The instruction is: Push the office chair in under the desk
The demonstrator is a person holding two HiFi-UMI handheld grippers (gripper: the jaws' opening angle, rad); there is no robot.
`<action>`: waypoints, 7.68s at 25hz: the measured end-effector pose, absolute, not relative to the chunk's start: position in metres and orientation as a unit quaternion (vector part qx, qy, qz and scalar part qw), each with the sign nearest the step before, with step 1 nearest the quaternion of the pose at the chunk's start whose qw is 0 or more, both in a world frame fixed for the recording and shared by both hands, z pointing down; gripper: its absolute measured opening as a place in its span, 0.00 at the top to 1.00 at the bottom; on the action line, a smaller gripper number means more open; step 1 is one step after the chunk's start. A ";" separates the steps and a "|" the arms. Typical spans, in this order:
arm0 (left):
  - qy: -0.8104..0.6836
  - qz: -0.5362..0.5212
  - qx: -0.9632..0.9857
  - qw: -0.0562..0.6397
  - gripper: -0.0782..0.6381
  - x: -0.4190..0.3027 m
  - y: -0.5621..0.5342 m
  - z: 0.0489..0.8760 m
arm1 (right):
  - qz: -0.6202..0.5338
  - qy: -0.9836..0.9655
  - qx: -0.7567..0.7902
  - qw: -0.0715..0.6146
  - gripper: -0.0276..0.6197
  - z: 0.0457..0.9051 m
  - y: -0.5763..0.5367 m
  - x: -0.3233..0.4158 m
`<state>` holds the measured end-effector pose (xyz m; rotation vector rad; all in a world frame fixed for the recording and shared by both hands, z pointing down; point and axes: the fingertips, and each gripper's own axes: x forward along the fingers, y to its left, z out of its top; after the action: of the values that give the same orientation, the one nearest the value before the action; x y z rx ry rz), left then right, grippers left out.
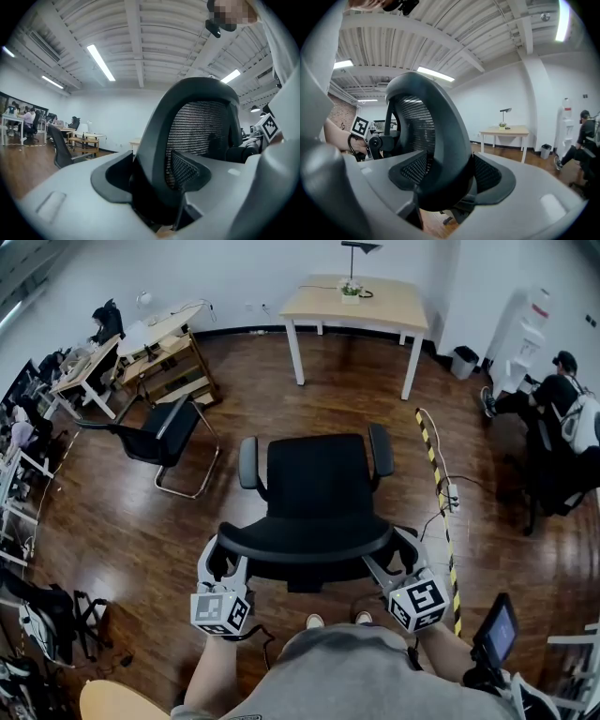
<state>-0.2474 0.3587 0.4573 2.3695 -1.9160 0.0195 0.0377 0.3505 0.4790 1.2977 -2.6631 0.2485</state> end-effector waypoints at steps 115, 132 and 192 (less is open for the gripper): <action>-0.362 -0.044 0.912 0.190 0.52 -0.279 0.052 0.455 | 0.135 -0.844 0.515 0.061 0.52 0.480 0.115 0.004; -0.393 -0.045 0.902 0.172 0.52 -0.247 -0.002 0.451 | 0.145 -0.869 0.471 0.045 0.52 0.479 0.056 0.030; -0.322 -0.062 0.918 0.224 0.51 -0.147 -0.364 0.451 | 0.171 -0.900 0.389 0.095 0.56 0.480 -0.319 0.122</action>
<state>-0.1465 -0.3641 0.4510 2.5327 -0.8887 -0.1706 0.1216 -0.3188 0.4802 1.1540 -2.6687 0.5055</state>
